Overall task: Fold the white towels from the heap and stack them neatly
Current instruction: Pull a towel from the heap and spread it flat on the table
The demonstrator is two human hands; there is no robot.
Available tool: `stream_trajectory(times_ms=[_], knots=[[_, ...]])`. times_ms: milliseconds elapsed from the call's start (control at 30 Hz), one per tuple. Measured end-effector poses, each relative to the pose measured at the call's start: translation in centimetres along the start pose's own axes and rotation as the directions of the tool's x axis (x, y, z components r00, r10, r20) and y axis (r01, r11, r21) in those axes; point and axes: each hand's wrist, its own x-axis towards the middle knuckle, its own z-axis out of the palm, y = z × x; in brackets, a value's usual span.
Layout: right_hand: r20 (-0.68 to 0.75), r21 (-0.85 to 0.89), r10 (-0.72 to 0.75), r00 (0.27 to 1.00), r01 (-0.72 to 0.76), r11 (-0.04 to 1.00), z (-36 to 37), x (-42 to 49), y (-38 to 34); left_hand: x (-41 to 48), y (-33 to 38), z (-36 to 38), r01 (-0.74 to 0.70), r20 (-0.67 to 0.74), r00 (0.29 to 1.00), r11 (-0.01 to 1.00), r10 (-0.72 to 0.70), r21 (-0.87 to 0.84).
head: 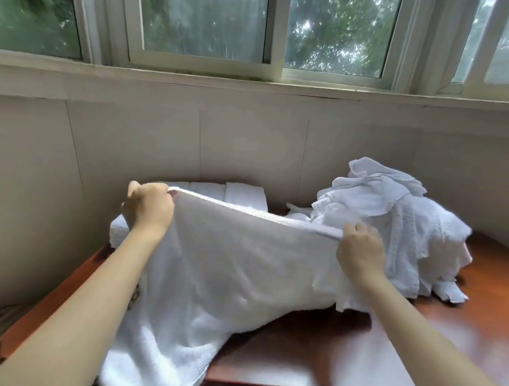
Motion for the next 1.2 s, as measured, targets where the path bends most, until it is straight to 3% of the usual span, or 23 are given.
stream_trajectory(times_ms=[100, 200, 233, 267, 300, 333, 367, 400, 500, 600, 700, 800, 900, 967, 1033, 1067, 1133, 1200], knots=[[0.004, -0.034, 0.083, 0.997, -0.083, 0.996, -4.7, 3.1, 0.0, 2.8, 0.8, -2.8, 0.113, 0.011, 0.994, 0.991, -0.113, -0.066], [-0.037, 0.215, 0.261, 0.965, -0.247, 0.945, -9.1, 5.2, -0.3, 3.7, 1.8, -6.0, 0.244, -0.061, 0.963, 0.948, -0.261, -0.203], [-0.04, 0.424, 0.339, 0.94, -0.291, 0.858, -10.4, 5.6, -0.5, 3.6, 2.1, -7.1, 0.256, -0.106, 0.951, 0.932, -0.291, -0.257], [0.006, 0.678, 0.408, 0.913, -0.304, 0.669, -11.5, 5.9, -1.0, 3.3, 2.3, -8.0, 0.245, -0.161, 0.94, 0.923, -0.302, -0.298], [0.077, 0.874, 0.47, 0.879, -0.286, 0.392, -12.4, 5.8, -1.7, 2.8, 2.6, -8.9, 0.219, -0.219, 0.929, 0.918, -0.3, -0.33], [0.136, 0.958, 0.52, 0.843, -0.245, 0.147, -13.1, 5.6, -2.4, 2.3, 3.0, -9.8, 0.182, -0.277, 0.916, 0.915, -0.291, -0.359], [0.141, 0.982, 0.564, 0.814, -0.189, 0.027, -13.7, 5.3, -2.9, 1.8, 3.4, -10.5, 0.135, -0.33, 0.903, 0.911, -0.276, -0.39], [0.104, 0.991, 0.591, 0.8, -0.136, 0.01, -14.4, 4.9, -3.4, 1.3, 3.9, -11.2, 0.084, -0.374, 0.891, 0.904, -0.257, -0.42], [-0.147, 0.989, 0.635, 0.758, 0.099, 0.11, -17.0, 3.2, -4.5, 0.4, 5.0, -13.1, -0.06, -0.486, 0.852, 0.884, -0.197, -0.463], [-0.338, 0.941, 0.684, 0.646, 0.255, 0.223, -19.3, 2.1, -4.6, -0.4, 5.8, -14.7, -0.191, -0.621, 0.779, 0.911, -0.085, -0.365], [-0.442, 0.896, 0.67, 0.596, 0.323, 0.304, -20.7, 1.4, -4.1, -1.2, 6.7, -14.9, -0.156, -0.632, 0.77, 0.934, -0.089, -0.322], [-0.553, 0.832, 0.623, 0.553, 0.324, 0.451, -20.2, 2.1, -2.8, -1.2, 6.7, -13.3, -0.157, -0.655, 0.754, 0.953, -0.055, -0.261], [-0.53, 0.809, 0.609, 0.59, 0.139, 0.57, -16.8, 4.2, -1.3, -0.6, 6.1, -9.3, -0.189, -0.64, 0.766, 0.974, 0.066, -0.126], [-0.383, 0.814, 0.579, 0.72, -0.034, 0.58, -12.5, 5.4, -0.4, -0.7, 5.7, -5.4, -0.166, -0.46, 0.877, 0.986, 0.141, -0.014], [-0.06, 0.783, 0.476, 0.878, -0.254, 0.568, -7.0, 5.4, 0.3, -1.3, 5.2, -0.9, -0.111, -0.046, 0.992, 0.992, 0.113, 0.06], [0.134, 0.705, 0.414, 0.9, -0.38, 0.599, -4.0, 4.9, 0.5, -2.2, 4.5, 1.8, -0.121, 0.148, 0.984, 0.985, 0.103, 0.121], [0.444, 0.48, 0.323, 0.836, -0.526, 0.702, 2.0, 2.7, 0.7, -5.2, 2.4, 6.9, -0.213, 0.481, 0.87, 0.964, 0.112, 0.161], [0.567, 0.329, 0.23, 0.791, -0.474, 0.817, 7.2, 0.0, -0.2, -8.9, 0.4, 10.6, -0.223, 0.747, 0.66, 0.97, 0.081, 0.093]])
